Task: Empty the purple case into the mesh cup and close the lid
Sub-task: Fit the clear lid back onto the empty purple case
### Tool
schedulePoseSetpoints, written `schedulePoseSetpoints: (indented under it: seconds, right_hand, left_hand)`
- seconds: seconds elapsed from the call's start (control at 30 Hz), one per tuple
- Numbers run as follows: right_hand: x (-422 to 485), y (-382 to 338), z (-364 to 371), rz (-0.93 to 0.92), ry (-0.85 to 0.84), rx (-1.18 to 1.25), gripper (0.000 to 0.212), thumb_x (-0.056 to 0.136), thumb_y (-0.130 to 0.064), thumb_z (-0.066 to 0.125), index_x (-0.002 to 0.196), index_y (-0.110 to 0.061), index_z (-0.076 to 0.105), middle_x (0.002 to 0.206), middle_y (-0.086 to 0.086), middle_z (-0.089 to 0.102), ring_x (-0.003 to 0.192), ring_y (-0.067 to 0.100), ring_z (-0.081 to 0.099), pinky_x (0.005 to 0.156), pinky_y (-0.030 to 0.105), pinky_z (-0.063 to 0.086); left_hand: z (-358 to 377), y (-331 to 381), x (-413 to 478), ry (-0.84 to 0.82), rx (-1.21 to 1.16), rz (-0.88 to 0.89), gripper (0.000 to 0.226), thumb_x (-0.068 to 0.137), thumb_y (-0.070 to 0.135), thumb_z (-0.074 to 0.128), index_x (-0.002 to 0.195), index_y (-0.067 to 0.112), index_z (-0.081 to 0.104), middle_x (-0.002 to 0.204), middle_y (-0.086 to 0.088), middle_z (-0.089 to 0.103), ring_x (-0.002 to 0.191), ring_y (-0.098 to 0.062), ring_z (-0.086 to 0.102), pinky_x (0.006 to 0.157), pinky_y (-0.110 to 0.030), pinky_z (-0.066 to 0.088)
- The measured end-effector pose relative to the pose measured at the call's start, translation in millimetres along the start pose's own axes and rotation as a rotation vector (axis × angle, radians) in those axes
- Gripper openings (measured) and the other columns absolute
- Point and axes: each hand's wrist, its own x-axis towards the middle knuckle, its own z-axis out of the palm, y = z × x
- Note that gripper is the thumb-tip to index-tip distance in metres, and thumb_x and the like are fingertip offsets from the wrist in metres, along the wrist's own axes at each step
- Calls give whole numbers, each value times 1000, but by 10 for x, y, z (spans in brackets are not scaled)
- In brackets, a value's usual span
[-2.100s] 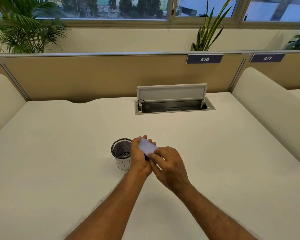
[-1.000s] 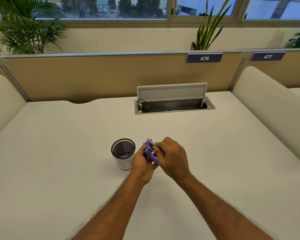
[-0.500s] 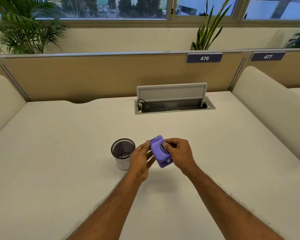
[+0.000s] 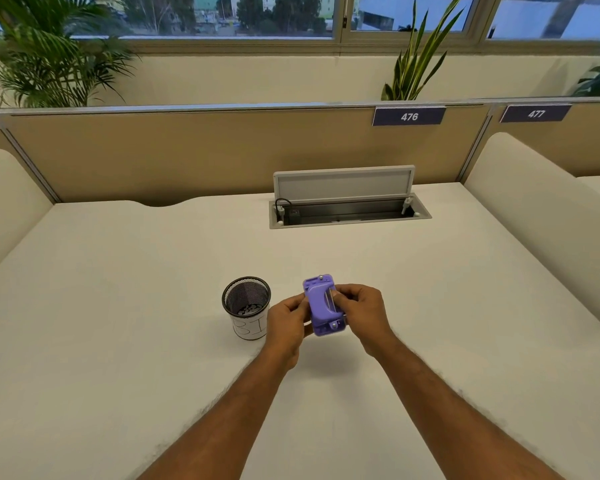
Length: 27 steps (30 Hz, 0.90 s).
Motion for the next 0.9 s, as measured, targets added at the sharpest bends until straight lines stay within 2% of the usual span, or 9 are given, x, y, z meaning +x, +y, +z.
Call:
schedulePoseSetpoints:
  seconds: [0.1, 0.17, 0.27, 0.37, 0.47, 0.57, 0.67, 0.77, 0.9]
  right_hand:
    - [20, 29, -26, 18, -20, 6, 13, 88, -11, 65, 98, -4, 71, 91, 13, 74, 85, 30, 71, 78, 42, 59]
    - [36, 51, -50, 39, -29, 30, 13, 87, -9, 65, 96, -2, 71, 91, 17, 74, 85, 33, 71, 78, 44, 60]
    - [35, 99, -74, 56, -30, 70, 11, 87, -6, 64, 92, -2, 71, 88, 19, 74, 79, 32, 72, 74, 41, 61]
    - [14, 175, -99, 74, -42, 92, 11, 87, -4, 61, 89, -1, 71, 86, 20, 74, 76, 30, 72, 70, 39, 61]
    - [1, 225, -133, 114, -105, 142, 13, 85, 0, 58, 90, -4, 70, 85, 17, 74, 70, 23, 73, 60, 30, 59]
    - [52, 201, -200, 176, -123, 228, 20, 85, -4, 53, 99, -8, 67, 91, 17, 73, 77, 26, 71, 66, 32, 59]
    - [131, 169, -310, 210, -194, 261, 22, 91, -17, 52, 105, -8, 66, 92, 16, 69, 83, 32, 69, 75, 39, 60]
    - [163, 170, -387, 174, -336, 101, 24, 88, -29, 61, 97, -9, 72, 98, 15, 73, 87, 29, 70, 74, 36, 60]
    - [184, 231, -454, 201, -332, 104, 23, 87, -26, 62, 96, -7, 73, 100, 15, 72, 84, 26, 70, 70, 34, 59]
  left_hand:
    - [-17, -4, 12, -2, 35, 15, 17, 90, 15, 60, 90, 21, 76, 82, 1, 78, 77, -17, 74, 58, -23, 55]
    - [-20, -7, 6, -26, 52, 27, 20, 90, 17, 60, 84, 24, 78, 81, 2, 78, 76, -16, 73, 57, -22, 55]
    - [-17, -47, -2, -49, 94, -2, 24, 90, 21, 59, 77, 29, 78, 80, 2, 78, 74, -14, 73, 58, -22, 55]
    - [-48, -128, 12, -83, 120, -36, 17, 89, 19, 60, 92, 23, 76, 88, 0, 78, 81, -17, 74, 61, -25, 56]
    - [-82, -154, 51, -77, 153, -31, 16, 89, 17, 61, 100, 20, 73, 88, 0, 78, 81, -17, 74, 61, -28, 57]
    - [-95, -137, 99, -99, 229, -26, 17, 88, 18, 63, 102, 17, 73, 87, 1, 77, 75, -11, 72, 60, -27, 57]
    - [-92, -104, 159, -181, 340, -30, 19, 89, 20, 62, 105, 16, 73, 92, -3, 76, 76, -13, 70, 62, -26, 57]
    - [-45, -70, 223, -254, 395, -61, 16, 88, 19, 63, 99, 20, 74, 94, -3, 75, 79, -15, 70, 62, -24, 55]
    - [9, -63, 336, -267, 460, -110, 13, 83, 17, 68, 92, 16, 77, 92, -5, 76, 77, -17, 70, 62, -28, 56]
